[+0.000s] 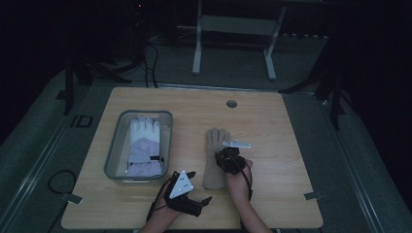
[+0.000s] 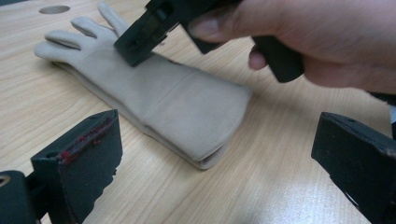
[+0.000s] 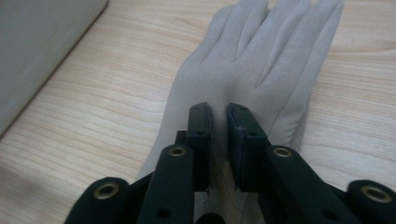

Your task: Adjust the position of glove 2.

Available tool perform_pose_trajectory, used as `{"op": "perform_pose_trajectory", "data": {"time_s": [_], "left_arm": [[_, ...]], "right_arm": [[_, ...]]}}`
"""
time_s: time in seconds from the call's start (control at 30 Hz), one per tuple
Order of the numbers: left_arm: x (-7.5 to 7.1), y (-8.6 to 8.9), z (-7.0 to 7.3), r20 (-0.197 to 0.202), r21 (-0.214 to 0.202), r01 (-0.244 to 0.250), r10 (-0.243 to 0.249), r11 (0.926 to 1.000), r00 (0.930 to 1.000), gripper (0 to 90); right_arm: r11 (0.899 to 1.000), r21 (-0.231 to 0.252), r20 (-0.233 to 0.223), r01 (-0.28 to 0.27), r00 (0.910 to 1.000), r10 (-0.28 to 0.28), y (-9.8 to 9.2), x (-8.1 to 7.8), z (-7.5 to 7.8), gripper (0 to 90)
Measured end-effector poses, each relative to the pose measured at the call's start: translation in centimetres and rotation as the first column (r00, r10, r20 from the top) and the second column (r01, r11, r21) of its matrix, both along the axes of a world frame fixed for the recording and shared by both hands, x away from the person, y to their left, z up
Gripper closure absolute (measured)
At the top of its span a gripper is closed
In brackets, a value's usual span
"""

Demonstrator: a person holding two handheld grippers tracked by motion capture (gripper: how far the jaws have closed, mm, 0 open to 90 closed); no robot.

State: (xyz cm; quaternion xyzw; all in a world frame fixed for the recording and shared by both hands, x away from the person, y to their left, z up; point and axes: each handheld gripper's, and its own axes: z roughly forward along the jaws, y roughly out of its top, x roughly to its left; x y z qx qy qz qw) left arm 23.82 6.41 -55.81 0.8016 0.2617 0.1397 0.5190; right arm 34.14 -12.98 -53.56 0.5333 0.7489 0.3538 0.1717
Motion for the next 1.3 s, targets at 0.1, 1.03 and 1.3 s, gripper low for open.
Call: {"op": "perform_pose_trajectory", "data": {"time_s": [0.1, 1.03, 1.3], "left_arm": [[0.0, -0.1, -0.1, -0.007, -0.009, 0.010, -0.010, 0.9999, 0.9999, 1.9], [0.6, -1.1, 0.0, -0.078, 0.040, 0.017, -0.014, 0.9991, 0.9968, 6.6], [1.1, -1.9, 0.4, -0.032, 0.064, 0.091, -0.089, 0.9938, 0.9955, 14.6]], "right_arm": [[1.000, -0.012, -0.003, -0.001, 1.0000, 0.001, 0.1, 0.2, -0.6, 72.9], [0.909, 0.137, 0.047, -0.393, 0.9196, 0.390, -7.0, 0.8, 1.4, 16.3], [0.900, 0.073, 0.063, -0.430, 0.9025, 0.426, -7.9, 0.6, 1.4, 13.9]]}}
